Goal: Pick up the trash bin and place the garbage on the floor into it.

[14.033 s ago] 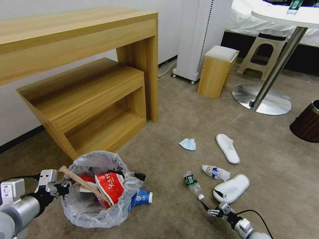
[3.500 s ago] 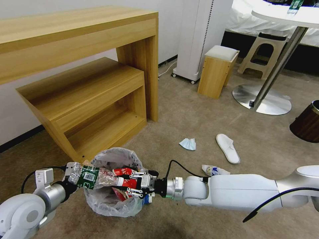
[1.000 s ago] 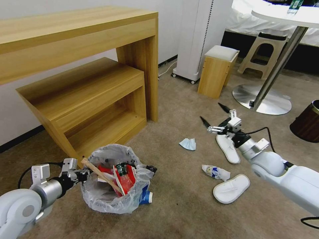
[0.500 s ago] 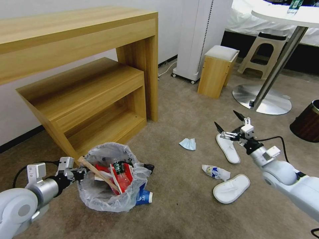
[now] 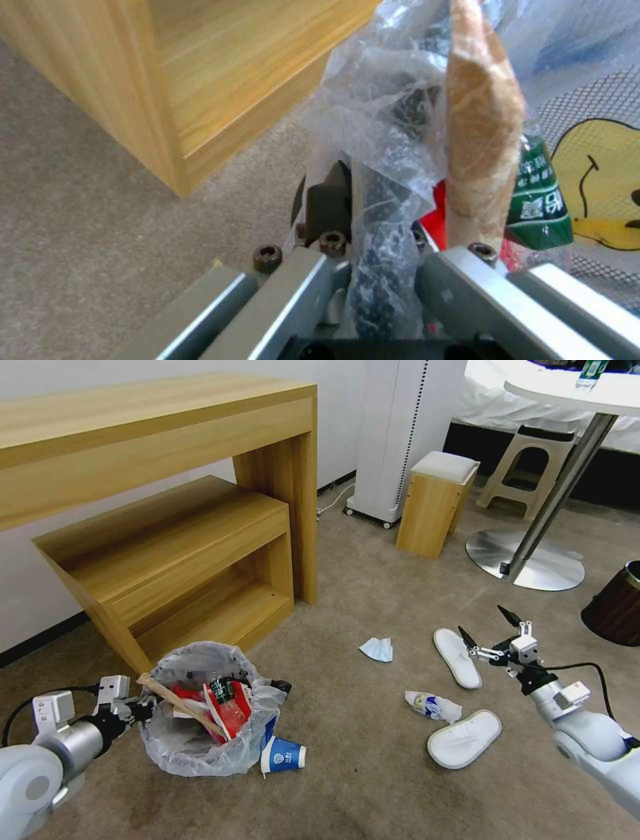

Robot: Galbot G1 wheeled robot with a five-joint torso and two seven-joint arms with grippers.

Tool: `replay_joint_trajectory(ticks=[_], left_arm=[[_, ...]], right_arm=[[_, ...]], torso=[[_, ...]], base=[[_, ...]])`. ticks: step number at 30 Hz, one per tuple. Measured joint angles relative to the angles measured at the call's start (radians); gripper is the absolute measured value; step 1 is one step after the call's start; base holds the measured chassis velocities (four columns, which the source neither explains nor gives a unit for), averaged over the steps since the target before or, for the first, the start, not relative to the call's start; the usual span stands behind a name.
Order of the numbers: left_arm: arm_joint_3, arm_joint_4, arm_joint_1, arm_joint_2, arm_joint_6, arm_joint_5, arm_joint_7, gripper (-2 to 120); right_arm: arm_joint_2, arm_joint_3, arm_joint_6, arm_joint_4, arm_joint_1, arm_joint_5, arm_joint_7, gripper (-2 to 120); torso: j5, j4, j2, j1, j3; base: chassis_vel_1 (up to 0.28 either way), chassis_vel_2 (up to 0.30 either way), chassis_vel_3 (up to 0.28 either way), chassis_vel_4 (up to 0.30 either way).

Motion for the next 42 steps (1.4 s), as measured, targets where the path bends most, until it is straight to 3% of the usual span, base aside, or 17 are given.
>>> replay_joint_trajectory(ticks=[8, 25, 32, 42], left_arm=[[-0.053, -0.035, 0.043, -0.045, -0.003, 0.017, 0.006, 0], [-0.159, -0.105, 0.143, -0.126, -0.011, 0.03, 0.023, 0], [-0.178, -0.134, 0.173, -0.156, -0.016, 0.04, 0.031, 0], [-0.195, -0.156, 0.196, -0.172, -0.018, 0.047, 0.039, 0]], right_arm=[[0.022, 0.065, 0.01, -0.011, -0.065, -0.025, -0.014, 100], [0.074, 0.094, 0.044, -0.028, -0.139, -0.051, -0.07, 100], [0.106, 0.056, 0.07, -0.032, -0.152, -0.063, -0.11, 100], [0.145, -0.011, 0.082, -0.031, -0.102, -0.09, -0.089, 100]], torso=[[-0.0001, -0.0003, 0.0, 0.0, 0.0], [0.0, -0.0002, 0.0, 0.0, 0.0], [-0.0002, -0.0003, 0.0, 0.0, 0.0], [0.0, -0.0002, 0.0, 0.0, 0.0]], base=[[0.0, 0.0, 0.0, 0.0], [0.0, 0.0, 0.0, 0.0], [0.0, 0.0, 0.0, 0.0], [0.0, 0.0, 0.0, 0.0]])
